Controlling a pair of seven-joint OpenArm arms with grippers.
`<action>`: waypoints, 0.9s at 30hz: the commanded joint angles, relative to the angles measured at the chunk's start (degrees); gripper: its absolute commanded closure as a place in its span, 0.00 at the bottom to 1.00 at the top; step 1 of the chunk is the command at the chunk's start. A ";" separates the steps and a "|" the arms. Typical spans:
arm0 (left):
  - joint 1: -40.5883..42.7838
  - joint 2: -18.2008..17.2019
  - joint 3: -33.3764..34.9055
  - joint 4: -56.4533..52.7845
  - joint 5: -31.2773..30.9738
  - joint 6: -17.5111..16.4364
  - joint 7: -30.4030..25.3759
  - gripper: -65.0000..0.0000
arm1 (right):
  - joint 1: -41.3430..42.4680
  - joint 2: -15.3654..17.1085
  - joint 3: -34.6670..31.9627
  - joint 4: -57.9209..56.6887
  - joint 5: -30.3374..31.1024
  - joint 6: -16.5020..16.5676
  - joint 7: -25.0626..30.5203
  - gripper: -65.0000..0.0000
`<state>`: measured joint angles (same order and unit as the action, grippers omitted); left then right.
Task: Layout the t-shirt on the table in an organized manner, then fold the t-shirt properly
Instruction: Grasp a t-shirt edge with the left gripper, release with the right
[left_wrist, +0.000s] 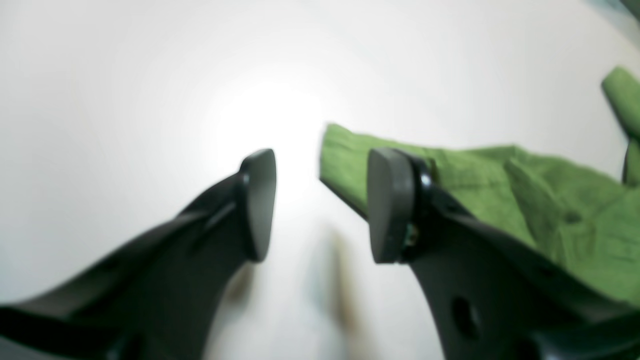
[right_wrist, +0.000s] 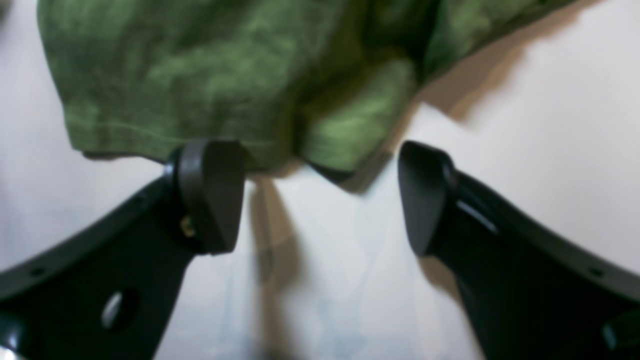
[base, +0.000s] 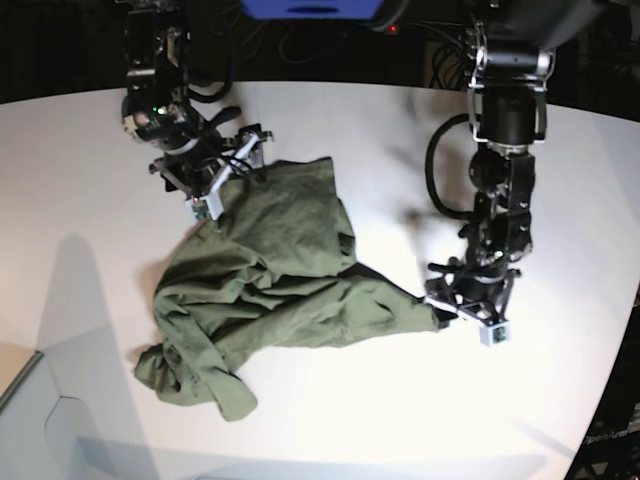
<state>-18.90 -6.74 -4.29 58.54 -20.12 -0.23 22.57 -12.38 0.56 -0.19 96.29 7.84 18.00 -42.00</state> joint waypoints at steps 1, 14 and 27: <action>-2.78 -0.25 0.73 -1.36 -0.14 0.01 -1.86 0.55 | 0.29 0.10 -0.03 0.19 0.30 -0.11 0.11 0.26; -11.04 0.28 10.76 -20.52 -0.58 -0.08 -13.82 0.55 | -0.67 0.19 -0.39 0.19 0.30 -0.11 0.11 0.26; -12.71 3.71 11.99 -33.80 -0.14 -0.08 -23.05 0.95 | -0.50 0.01 -0.47 0.63 0.30 -0.11 0.11 0.26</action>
<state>-31.24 -3.05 7.62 24.95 -19.94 -0.23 -4.64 -13.06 0.60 -0.56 96.12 7.94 17.98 -41.12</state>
